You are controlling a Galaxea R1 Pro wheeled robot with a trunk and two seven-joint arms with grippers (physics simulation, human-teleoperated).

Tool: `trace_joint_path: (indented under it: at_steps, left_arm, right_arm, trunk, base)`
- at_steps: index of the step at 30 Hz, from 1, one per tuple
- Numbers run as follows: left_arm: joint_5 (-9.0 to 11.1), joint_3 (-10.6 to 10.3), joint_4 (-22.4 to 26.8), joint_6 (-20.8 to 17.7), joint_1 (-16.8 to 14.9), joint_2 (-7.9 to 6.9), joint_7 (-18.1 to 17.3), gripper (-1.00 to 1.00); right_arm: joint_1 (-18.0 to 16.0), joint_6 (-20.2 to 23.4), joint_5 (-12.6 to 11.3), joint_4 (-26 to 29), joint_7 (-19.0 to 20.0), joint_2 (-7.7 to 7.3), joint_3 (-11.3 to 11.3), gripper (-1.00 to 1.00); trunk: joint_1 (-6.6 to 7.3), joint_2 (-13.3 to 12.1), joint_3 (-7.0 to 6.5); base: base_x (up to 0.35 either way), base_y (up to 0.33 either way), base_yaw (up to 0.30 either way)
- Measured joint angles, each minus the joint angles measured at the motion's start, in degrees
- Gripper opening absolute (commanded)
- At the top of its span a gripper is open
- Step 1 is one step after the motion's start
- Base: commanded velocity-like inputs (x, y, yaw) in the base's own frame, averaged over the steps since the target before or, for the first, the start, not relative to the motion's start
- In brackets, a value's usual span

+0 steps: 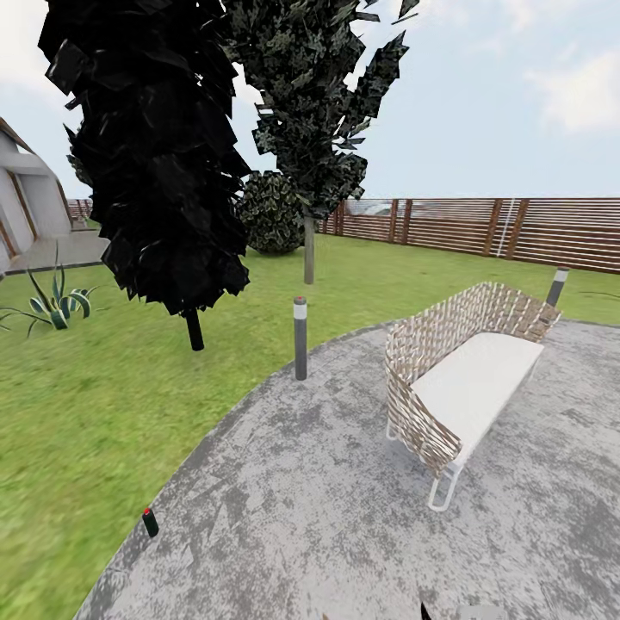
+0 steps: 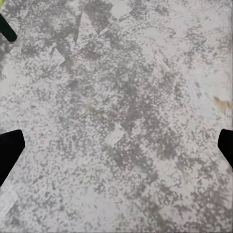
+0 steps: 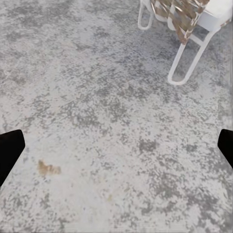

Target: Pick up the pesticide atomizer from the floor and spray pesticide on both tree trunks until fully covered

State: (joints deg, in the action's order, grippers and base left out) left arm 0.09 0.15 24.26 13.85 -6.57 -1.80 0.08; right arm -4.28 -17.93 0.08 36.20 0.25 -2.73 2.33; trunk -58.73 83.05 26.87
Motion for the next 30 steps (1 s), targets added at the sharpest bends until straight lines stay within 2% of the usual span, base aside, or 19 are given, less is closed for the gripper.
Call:
trace_joint_path:
  at_steps: [9, 12, 14, 17, 24, 30]
  left_arm:
    - [-0.3, 0.17, 1.93, 0.03, 0.32, -0.48, 0.07, 1.0]
    - [-0.2, 0.22, 2.06, 0.03, 0.59, -1.05, 0.07, 1.0]
    - [-0.08, 0.25, 2.12, 0.03, 0.77, -1.96, 0.08, 1.0]
    - [-0.02, 0.28, 2.09, 0.06, 0.82, -2.67, 0.08, 1.0]
    - [0.2, 0.37, 2.04, 0.1, 0.82, -2.9, 0.13, 1.0]
    - [0.96, 3.25, 1.77, 2.77, 0.82, -2.91, 0.08, 1.0]
  right_arm:
    - [-0.33, -0.42, 0.22, -0.11, 0.11, 0.0, 0.15, 1.0]
    - [-0.34, -0.43, 0.23, -0.14, 0.08, 0.0, 0.15, 1.0]
    - [-0.34, -0.45, 0.28, -0.29, 0.09, 0.0, 0.1, 1.0]
    - [-0.34, -0.44, 0.37, -0.5, 0.19, 0.04, -0.16, 1.0]
    - [-0.35, -0.44, 0.39, -0.67, 0.22, 0.11, -0.45, 1.0]
    - [-0.35, -0.44, 0.39, -2.16, 0.16, 0.17, -0.48, 1.0]
  trunk:
    - [0.0, 0.0, 0.0]
    - [0.0, 0.0, 0.0]
    - [0.0, 0.0, 0.0]
    - [0.02, 0.0, 0.0]
    - [0.03, 0.0, 0.0]
    - [0.03, 0.0, 0.0]
  base:
    - [0.0, 0.0, 0.0]
    - [0.0, 0.0, 0.0]
    - [0.04, 0.0, 0.0]
    - [0.199, -0.047, 0.0]
    - [0.288, -0.102, 0.145]
    - [0.308, -0.114, 0.27]
